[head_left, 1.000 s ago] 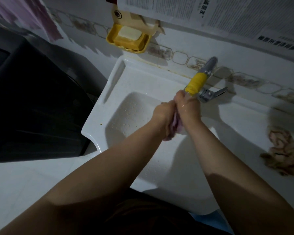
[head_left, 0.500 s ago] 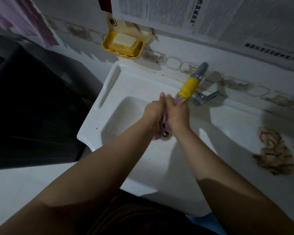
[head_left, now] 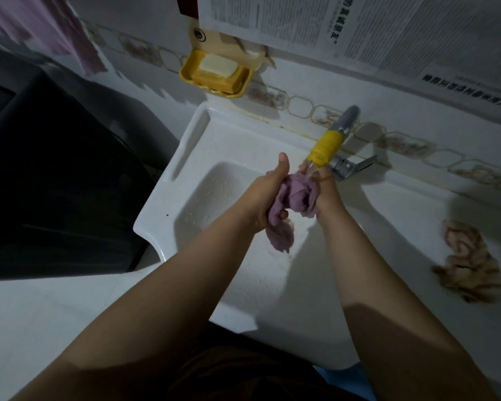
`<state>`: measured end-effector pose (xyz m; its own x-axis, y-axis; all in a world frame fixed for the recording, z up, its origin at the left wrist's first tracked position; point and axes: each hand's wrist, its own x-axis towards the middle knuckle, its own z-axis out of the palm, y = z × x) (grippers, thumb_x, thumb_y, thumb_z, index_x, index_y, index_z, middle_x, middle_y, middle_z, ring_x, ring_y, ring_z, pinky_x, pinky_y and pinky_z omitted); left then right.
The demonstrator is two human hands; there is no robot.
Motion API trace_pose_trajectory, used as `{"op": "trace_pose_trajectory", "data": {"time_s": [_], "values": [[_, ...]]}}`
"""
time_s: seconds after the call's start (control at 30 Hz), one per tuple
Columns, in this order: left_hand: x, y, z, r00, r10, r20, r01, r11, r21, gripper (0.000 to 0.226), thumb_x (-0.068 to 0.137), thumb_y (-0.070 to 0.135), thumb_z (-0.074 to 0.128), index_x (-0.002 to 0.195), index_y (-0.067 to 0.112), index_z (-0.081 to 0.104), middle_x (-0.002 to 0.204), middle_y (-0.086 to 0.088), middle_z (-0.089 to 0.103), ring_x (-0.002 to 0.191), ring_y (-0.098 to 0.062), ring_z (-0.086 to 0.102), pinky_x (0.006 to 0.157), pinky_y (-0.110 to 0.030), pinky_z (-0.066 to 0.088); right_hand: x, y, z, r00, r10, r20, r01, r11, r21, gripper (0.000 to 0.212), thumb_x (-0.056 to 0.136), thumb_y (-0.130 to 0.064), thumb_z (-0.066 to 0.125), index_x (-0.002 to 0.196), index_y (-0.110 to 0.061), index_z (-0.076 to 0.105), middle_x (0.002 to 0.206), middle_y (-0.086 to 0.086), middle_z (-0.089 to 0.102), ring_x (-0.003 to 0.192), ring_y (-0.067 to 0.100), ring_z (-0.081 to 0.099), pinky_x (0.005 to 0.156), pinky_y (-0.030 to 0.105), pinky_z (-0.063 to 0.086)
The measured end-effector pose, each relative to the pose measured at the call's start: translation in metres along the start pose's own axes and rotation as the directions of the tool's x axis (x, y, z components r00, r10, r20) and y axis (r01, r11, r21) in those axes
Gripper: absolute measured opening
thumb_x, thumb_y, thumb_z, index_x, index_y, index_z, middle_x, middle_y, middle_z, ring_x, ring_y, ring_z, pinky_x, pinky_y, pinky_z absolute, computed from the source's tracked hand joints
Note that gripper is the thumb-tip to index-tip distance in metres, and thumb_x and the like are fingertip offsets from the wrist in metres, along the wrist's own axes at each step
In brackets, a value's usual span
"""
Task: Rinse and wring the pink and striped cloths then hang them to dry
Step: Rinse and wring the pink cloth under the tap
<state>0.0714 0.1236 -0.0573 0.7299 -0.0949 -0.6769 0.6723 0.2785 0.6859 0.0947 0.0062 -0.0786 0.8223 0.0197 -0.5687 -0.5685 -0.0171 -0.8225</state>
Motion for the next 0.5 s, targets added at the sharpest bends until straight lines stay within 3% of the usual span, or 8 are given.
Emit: {"op": "trace_pose_trajectory", "data": {"time_s": [0.03, 0.1, 0.17, 0.23, 0.3, 0.37, 0.43, 0.5], "values": [[0.000, -0.001, -0.006, 1.000, 0.001, 0.023, -0.001, 1.000, -0.003, 0.060, 0.092, 0.062, 0.038, 0.083, 0.006, 0.055, 0.053, -0.005, 0.047, 0.037, -0.013, 0.043, 0.036, -0.016, 0.034, 0.003, 0.001, 0.000, 0.998, 0.065, 0.006, -0.065, 0.996, 0.056, 0.037, 0.102, -0.036, 0.033, 0.086, -0.015, 0.057, 0.056, -0.010, 0.064, 0.043, 0.000, 0.057, 0.038, 0.014, 0.044], [-0.001, -0.002, -0.015, 0.997, 0.017, 0.074, -0.014, 0.999, -0.037, 0.057, 0.096, 0.054, 0.042, 0.099, 0.000, 0.060, 0.065, -0.011, 0.054, 0.042, -0.015, 0.051, 0.038, -0.016, 0.041, 0.003, 0.006, -0.004, 0.961, 0.100, 0.259, -0.168, 0.953, 0.253, 0.062, 0.098, -0.055, 0.024, 0.103, -0.007, 0.064, 0.092, 0.006, 0.073, 0.079, 0.013, 0.071, 0.068, 0.030, 0.058], [-0.004, -0.003, -0.022, 0.995, 0.003, 0.101, 0.002, 0.998, -0.057, 0.041, 0.096, 0.042, 0.050, 0.092, 0.003, 0.063, 0.066, -0.012, 0.056, 0.042, -0.016, 0.052, 0.040, -0.018, 0.042, -0.005, 0.011, -0.006, 0.929, 0.085, 0.359, -0.180, 0.954, 0.240, 0.076, 0.087, -0.066, 0.028, 0.122, -0.006, 0.058, 0.116, 0.011, 0.067, 0.106, 0.024, 0.064, 0.086, 0.040, 0.050], [-0.005, -0.005, -0.028, 0.993, 0.004, 0.119, 0.001, 0.999, -0.040, 0.022, 0.095, 0.029, 0.054, 0.089, 0.010, 0.062, 0.065, -0.009, 0.055, 0.038, -0.013, 0.047, 0.039, -0.018, 0.038, -0.006, 0.021, -0.009, 0.959, 0.011, 0.283, -0.029, 0.998, 0.062, 0.056, 0.090, -0.056, 0.045, 0.112, -0.007, 0.061, 0.099, 0.014, 0.067, 0.084, 0.025, 0.062, 0.063, 0.029, 0.045], [-0.003, -0.009, -0.036, 0.994, 0.032, 0.105, -0.034, 0.999, 0.022, 0.016, 0.094, 0.018, 0.054, 0.091, 0.012, 0.069, 0.063, -0.007, 0.060, 0.038, -0.012, 0.047, 0.040, -0.018, 0.037, -0.001, 0.026, -0.015, 0.997, -0.077, 0.031, 0.077, 0.997, -0.008, 0.029, 0.097, -0.036, 0.049, 0.087, -0.014, 0.064, 0.067, 0.006, 0.060, 0.055, 0.017, 0.050, 0.045, 0.020, 0.036], [0.001, -0.015, -0.044, 0.998, 0.054, 0.027, -0.056, 0.993, 0.099, 0.020, 0.092, 0.014, 0.054, 0.086, 0.016, 0.073, 0.055, -0.004, 0.060, 0.041, -0.014, 0.045, 0.041, -0.018, 0.036, 0.007, 0.022, -0.024, 0.993, -0.060, -0.106, 0.072, 0.991, 0.114, 0.028, 0.094, -0.039, 0.054, 0.084, -0.015, 0.065, 0.075, 0.004, 0.067, 0.064, 0.019, 0.059, 0.056, 0.025, 0.046], [0.004, -0.021, -0.050, 0.997, 0.073, -0.030, -0.070, 0.992, 0.101, 0.024, 0.091, 0.012, 0.053, 0.080, 0.018, 0.074, 0.058, -0.006, 0.057, 0.048, -0.016, 0.042, 0.040, -0.018, 0.035, 0.013, 0.018, -0.030, 0.998, -0.011, -0.058, 0.026, 0.966, 0.258, 0.048, 0.078, -0.055, 0.068, 0.096, -0.010, 0.068, 0.096, 0.013, 0.064, 0.085, 0.021, 0.056, 0.068, 0.031, 0.042], [0.007, -0.027, -0.051, 0.993, 0.075, -0.086, -0.070, 0.996, 0.061, 0.026, 0.092, 0.013, 0.052, 0.077, 0.016, 0.073, 0.059, -0.007, 0.054, 0.049, -0.015, 0.040, 0.039, -0.017, 0.034, 0.006, 0.007, -0.026, 0.998, -0.002, -0.060, 0.019, 0.956, 0.293, 0.040, 0.075, -0.051, 0.071, 0.088, -0.013, 0.072, 0.089, 0.014, 0.060, 0.076, 0.019, 0.050, 0.063, 0.026, 0.032]]}}
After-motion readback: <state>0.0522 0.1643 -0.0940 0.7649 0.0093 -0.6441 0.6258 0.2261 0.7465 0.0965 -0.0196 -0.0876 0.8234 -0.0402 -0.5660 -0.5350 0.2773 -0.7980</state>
